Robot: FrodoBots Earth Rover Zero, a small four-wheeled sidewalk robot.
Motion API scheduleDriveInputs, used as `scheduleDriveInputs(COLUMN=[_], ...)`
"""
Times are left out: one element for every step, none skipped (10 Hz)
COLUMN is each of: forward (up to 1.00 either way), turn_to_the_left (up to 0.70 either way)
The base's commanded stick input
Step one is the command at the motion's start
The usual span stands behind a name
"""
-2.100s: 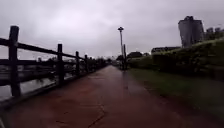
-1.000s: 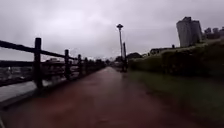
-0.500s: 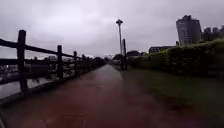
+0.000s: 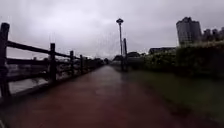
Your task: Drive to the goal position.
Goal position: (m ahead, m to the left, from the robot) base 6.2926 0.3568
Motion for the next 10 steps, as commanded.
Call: scheduleDriveInputs(forward=[1.00,1.00,1.00,1.00,1.00,1.00,1.00,1.00,1.00,1.00], turn_to_the_left=[0.00,0.00,0.00,0.00,0.00,0.00,0.00,0.00,0.00,0.00])
